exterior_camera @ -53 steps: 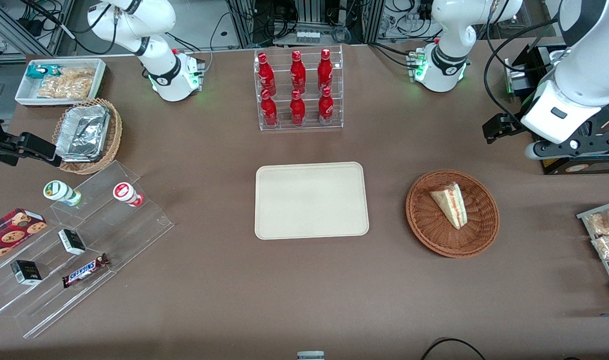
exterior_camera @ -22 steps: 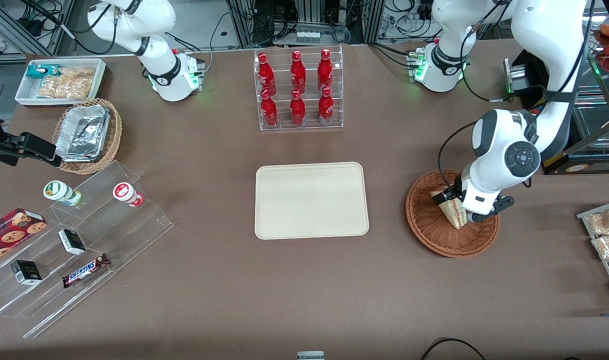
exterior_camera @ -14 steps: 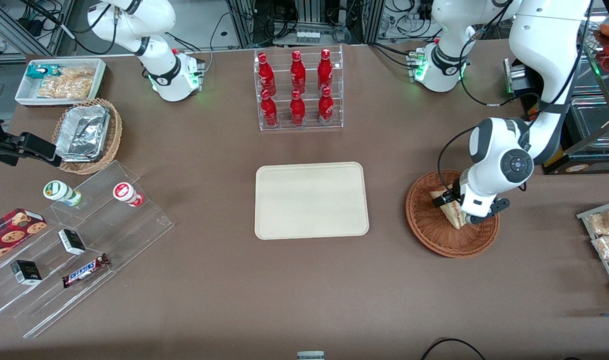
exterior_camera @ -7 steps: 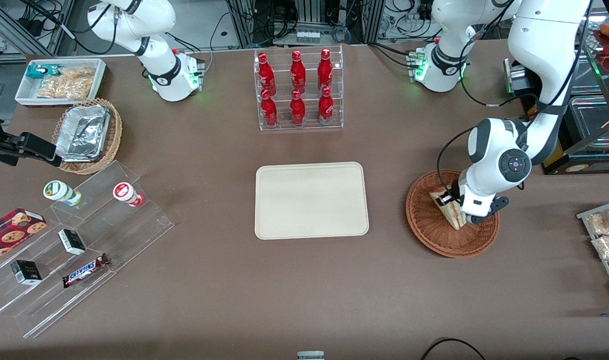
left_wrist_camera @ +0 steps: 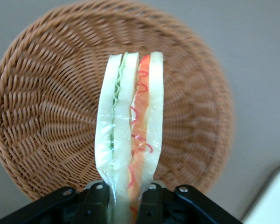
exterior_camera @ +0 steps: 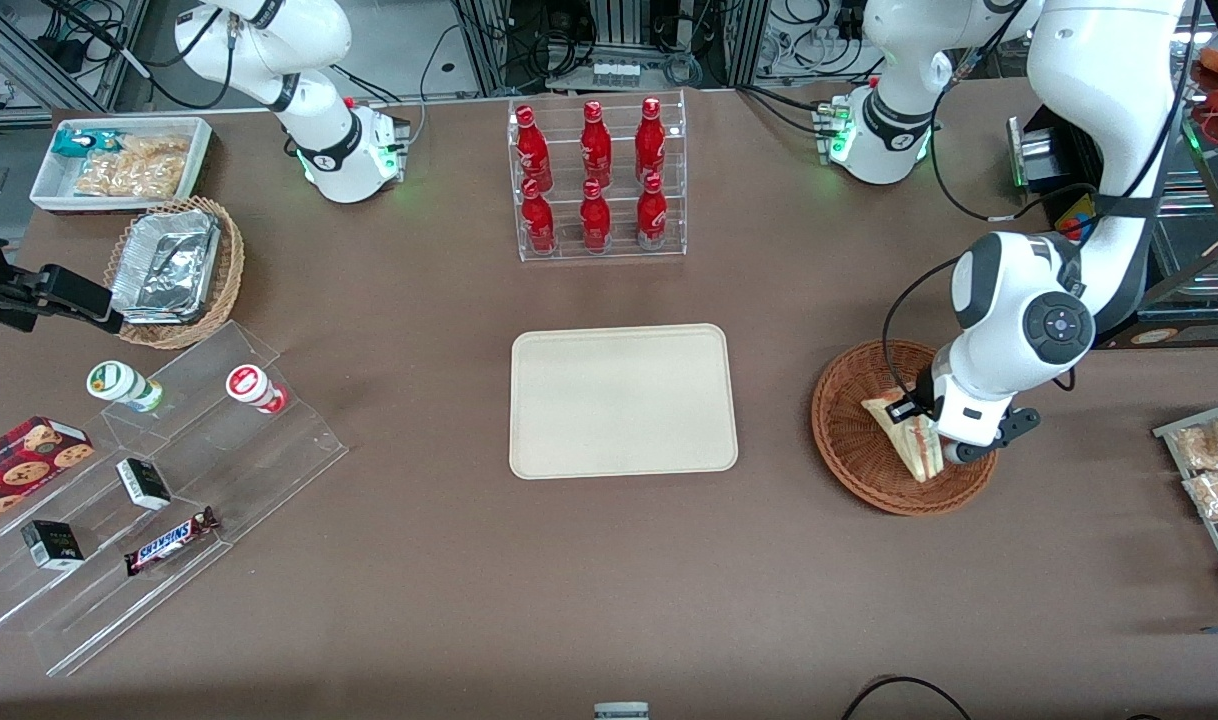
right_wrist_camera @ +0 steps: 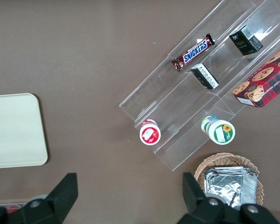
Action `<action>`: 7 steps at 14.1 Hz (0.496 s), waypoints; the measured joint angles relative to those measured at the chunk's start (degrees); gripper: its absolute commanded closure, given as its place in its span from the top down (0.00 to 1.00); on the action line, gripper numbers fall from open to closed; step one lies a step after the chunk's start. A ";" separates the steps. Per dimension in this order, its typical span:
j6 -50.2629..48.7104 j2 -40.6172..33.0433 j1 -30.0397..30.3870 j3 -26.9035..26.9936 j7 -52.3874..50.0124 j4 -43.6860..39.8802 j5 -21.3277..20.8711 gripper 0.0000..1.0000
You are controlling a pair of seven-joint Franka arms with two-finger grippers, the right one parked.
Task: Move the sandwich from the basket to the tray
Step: 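Lift the sandwich and carry it with the left gripper over the cream tray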
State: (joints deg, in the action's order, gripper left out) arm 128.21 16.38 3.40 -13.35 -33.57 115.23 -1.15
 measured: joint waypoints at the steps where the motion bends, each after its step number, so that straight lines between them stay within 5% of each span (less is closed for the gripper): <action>1: -2.41 -0.33 -0.03 -1.67 1.37 -1.90 0.00 0.08; 7: -9.46 -0.21 -1.75 -13.92 2.90 -7.34 0.05 0.09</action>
State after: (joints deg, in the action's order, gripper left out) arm 118.76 16.17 1.65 -27.28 -30.67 107.89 -1.10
